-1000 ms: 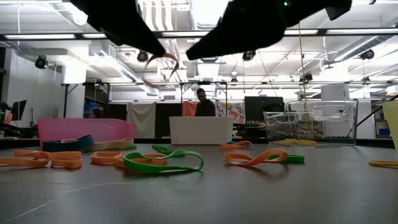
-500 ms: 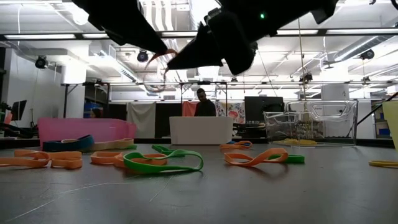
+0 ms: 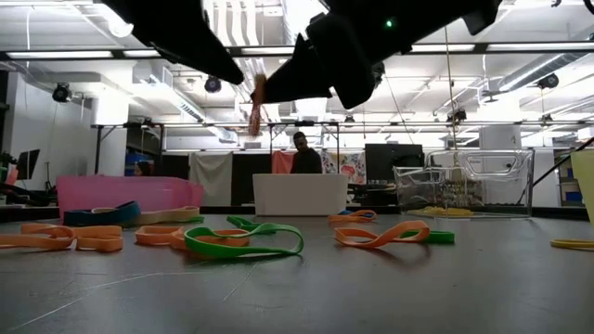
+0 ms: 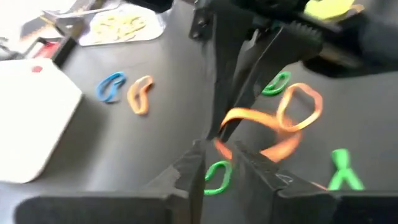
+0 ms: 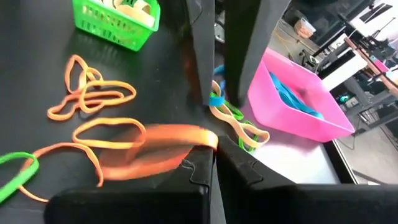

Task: Sort rubber bands into baskets
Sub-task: Put the orange rubber band into the white bin

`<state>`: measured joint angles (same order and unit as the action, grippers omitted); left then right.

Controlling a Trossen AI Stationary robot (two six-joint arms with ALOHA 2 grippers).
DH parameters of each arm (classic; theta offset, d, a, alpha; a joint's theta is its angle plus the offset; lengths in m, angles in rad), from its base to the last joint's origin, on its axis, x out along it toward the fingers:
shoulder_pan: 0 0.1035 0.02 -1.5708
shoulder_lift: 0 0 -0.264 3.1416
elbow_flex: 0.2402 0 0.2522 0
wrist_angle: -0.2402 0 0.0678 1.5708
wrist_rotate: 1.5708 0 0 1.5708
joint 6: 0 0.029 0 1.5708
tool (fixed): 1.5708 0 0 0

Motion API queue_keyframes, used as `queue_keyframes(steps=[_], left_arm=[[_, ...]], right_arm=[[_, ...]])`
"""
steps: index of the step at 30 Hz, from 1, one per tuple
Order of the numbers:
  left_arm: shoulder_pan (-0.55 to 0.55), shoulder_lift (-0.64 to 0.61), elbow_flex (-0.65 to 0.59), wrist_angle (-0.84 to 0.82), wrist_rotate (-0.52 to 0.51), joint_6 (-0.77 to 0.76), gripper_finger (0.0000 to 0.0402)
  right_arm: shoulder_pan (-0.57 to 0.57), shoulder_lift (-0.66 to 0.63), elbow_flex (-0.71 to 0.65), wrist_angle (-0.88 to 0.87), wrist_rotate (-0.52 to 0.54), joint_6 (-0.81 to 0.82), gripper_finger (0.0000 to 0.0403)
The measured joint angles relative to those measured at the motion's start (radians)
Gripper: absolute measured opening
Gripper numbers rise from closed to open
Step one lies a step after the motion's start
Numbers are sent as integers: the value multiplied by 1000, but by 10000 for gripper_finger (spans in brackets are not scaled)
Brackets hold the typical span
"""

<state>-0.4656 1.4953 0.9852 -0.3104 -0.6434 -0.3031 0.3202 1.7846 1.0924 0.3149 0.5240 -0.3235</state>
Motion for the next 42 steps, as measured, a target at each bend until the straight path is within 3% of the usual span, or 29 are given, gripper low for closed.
queue_keyframes(steps=[7,13,17,23,29,32,39,42], left_arm=[[1,-88,0,-174,-129,8,105],[4,-135,0,-253,-210,7,110],[6,-136,-1,-294,-213,7,110],[13,-142,-31,-328,-203,26,108],[73,-212,-127,-273,-203,94,98],[132,-266,-193,-183,-146,154,92],[240,-377,-320,51,119,208,82],[241,-404,-355,124,157,185,82]], right_arm=[[-80,-69,0,-120,115,9,9],[-275,-151,0,-101,111,-13,9],[-444,-156,2,-61,-4,100,9],[-686,-112,80,-108,-332,419,9],[-770,-20,200,-187,-449,488,9],[-784,39,280,-289,-450,484,9],[-790,137,459,-488,-446,481,9],[-792,165,502,-581,-446,481,9]])
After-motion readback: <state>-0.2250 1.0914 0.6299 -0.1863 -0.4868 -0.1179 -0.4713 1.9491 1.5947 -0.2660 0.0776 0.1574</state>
